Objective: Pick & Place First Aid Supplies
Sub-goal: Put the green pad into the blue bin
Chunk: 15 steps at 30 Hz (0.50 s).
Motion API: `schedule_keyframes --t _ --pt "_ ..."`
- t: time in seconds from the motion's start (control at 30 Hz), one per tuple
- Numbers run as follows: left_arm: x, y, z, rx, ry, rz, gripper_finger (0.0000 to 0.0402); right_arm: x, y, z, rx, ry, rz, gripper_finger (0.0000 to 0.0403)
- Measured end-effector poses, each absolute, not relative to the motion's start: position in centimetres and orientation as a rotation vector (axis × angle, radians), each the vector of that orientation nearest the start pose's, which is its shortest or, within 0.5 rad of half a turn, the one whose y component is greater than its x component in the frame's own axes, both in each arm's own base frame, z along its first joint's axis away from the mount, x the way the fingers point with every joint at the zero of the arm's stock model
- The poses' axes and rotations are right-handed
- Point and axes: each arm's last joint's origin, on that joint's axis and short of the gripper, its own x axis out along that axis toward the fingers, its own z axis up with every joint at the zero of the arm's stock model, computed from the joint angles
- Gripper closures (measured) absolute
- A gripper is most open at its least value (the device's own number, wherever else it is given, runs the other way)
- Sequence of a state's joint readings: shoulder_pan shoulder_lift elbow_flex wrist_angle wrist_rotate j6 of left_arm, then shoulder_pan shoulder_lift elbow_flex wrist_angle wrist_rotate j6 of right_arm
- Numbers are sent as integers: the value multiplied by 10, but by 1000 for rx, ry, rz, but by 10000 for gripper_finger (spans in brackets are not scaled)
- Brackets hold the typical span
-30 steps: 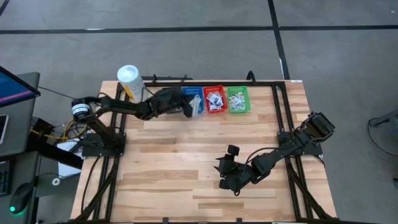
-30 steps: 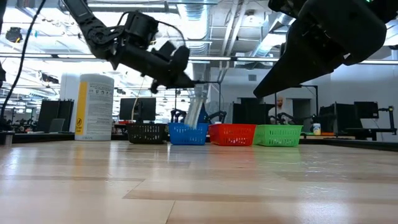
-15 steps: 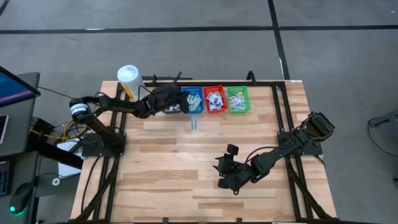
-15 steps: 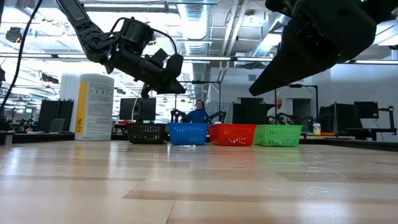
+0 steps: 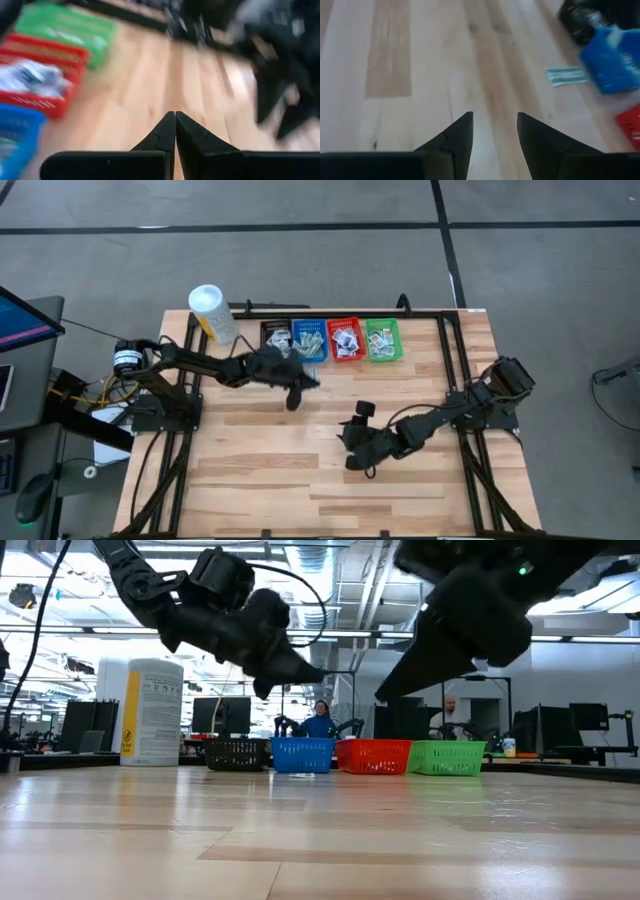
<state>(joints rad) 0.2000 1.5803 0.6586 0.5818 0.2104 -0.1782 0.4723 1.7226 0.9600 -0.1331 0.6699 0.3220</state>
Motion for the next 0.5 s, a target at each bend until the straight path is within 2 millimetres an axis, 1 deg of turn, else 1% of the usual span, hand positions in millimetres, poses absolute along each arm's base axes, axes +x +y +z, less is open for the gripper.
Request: schedule_keyframes --t 0.1,0.17,0.27,0.4,0.5 --pt "303 36 167 -161 447 -51 389 311 127 166 -163 760 -240 258" --pt "301 25 161 -140 518 -60 389 311 124 165 -146 792 -209 261" --pt "300 12 157 -120 565 -65 389 311 122 163 -152 822 -191 265" --pt "300 3 157 -26 567 -33 389 310 122 163 -188 829 -176 270" --pt "300 3 157 54 567 21 378 310 122 163 -225 832 -158 271"
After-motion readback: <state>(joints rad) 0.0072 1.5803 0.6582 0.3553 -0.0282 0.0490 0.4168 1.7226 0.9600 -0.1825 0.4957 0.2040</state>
